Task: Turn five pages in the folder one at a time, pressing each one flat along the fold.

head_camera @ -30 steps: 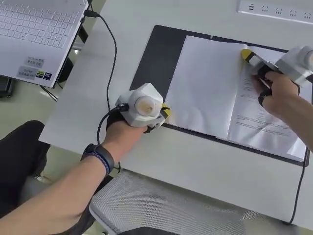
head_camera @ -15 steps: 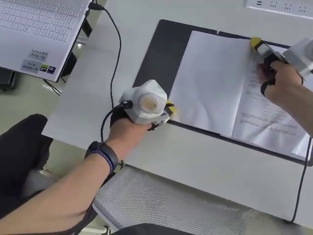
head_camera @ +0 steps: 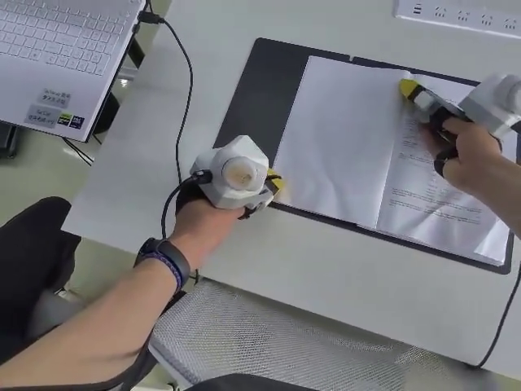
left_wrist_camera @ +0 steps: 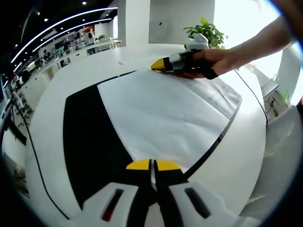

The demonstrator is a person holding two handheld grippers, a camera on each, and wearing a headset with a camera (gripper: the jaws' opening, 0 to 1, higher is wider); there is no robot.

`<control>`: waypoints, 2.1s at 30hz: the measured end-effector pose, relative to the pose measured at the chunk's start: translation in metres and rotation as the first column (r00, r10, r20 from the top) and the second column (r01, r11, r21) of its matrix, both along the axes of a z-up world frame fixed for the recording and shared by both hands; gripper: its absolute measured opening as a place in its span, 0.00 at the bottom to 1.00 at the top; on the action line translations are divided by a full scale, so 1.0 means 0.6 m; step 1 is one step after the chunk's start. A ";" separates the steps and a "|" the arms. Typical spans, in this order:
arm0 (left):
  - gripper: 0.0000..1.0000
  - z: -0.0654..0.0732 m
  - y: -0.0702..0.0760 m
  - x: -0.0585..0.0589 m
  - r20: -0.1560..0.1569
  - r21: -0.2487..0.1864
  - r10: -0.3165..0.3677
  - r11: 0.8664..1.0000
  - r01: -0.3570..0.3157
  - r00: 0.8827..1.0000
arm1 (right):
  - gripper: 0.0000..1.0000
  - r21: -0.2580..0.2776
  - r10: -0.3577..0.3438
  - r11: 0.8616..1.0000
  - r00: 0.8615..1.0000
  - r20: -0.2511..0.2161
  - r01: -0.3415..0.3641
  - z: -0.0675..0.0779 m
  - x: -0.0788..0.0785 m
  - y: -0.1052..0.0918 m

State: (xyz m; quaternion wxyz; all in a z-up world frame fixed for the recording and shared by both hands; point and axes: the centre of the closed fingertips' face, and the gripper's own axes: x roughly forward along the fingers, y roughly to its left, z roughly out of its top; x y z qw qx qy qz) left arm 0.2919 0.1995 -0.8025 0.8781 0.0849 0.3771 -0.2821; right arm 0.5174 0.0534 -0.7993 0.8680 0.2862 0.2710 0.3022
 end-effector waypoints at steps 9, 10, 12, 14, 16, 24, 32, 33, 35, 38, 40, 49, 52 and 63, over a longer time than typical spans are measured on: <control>0.01 0.003 -0.001 -0.002 -0.003 -0.006 -0.004 1.000 0.004 1.000 | 0.00 0.033 0.068 0.997 0.998 -0.004 -0.068 0.009 -0.073 0.012; 0.01 0.004 0.000 -0.002 -0.003 -0.007 -0.004 1.000 0.004 1.000 | 0.00 0.028 0.073 0.997 0.997 -0.002 -0.073 0.009 -0.079 0.014; 0.00 0.003 0.001 -0.001 -0.003 -0.007 -0.003 1.000 0.003 1.000 | 0.00 0.024 0.094 0.995 0.996 0.002 -0.094 0.007 -0.091 0.014; 0.00 0.002 0.002 0.000 -0.004 -0.008 -0.001 1.000 0.001 1.000 | 0.00 0.023 0.105 0.994 0.995 0.003 -0.105 0.009 -0.109 0.016; 0.00 0.000 0.003 0.001 -0.004 -0.008 -0.002 1.000 0.002 1.000 | 0.00 0.024 0.114 0.993 0.993 0.001 -0.114 0.014 -0.130 0.018; 0.00 -0.001 0.004 0.002 -0.003 -0.010 -0.005 1.000 0.005 1.000 | 0.00 0.035 0.168 0.985 0.986 0.002 -0.168 0.018 -0.199 0.021; 0.00 -0.003 0.004 0.002 -0.002 -0.010 -0.004 1.000 0.004 1.000 | 0.00 0.002 0.282 0.959 0.959 0.006 -0.282 0.021 -0.286 0.034; 0.00 -0.003 0.004 0.002 -0.002 -0.010 -0.004 1.000 0.003 1.000 | 0.00 -0.002 0.290 0.957 0.957 0.006 -0.290 0.021 -0.294 0.034; 0.00 -0.004 0.005 0.003 -0.001 -0.007 -0.006 1.000 0.006 1.000 | 0.00 -0.002 0.314 0.949 0.949 0.001 -0.314 0.021 -0.312 0.037; 0.00 -0.009 0.006 0.005 -0.005 -0.010 -0.006 1.000 0.006 1.000 | 0.00 0.006 0.326 0.945 0.945 -0.007 -0.326 0.022 -0.330 0.037; 0.00 -0.009 0.005 0.005 -0.005 -0.008 -0.008 1.000 0.008 1.000 | 0.00 0.004 0.339 0.941 0.941 -0.011 -0.339 0.022 -0.344 0.037; 0.00 -0.015 0.009 0.010 -0.004 -0.018 -0.001 1.000 0.001 1.000 | 0.00 0.024 0.373 0.928 0.927 -0.035 -0.372 0.018 -0.396 0.029; 0.00 -0.016 0.009 0.010 -0.004 -0.021 0.000 1.000 0.000 1.000 | 0.00 0.033 0.385 0.923 0.922 -0.045 -0.384 0.017 -0.409 0.027; 0.00 -0.025 0.011 0.015 -0.008 -0.027 0.008 1.000 -0.008 1.000 | 0.00 0.050 0.373 0.927 0.925 -0.072 -0.371 0.019 -0.426 0.028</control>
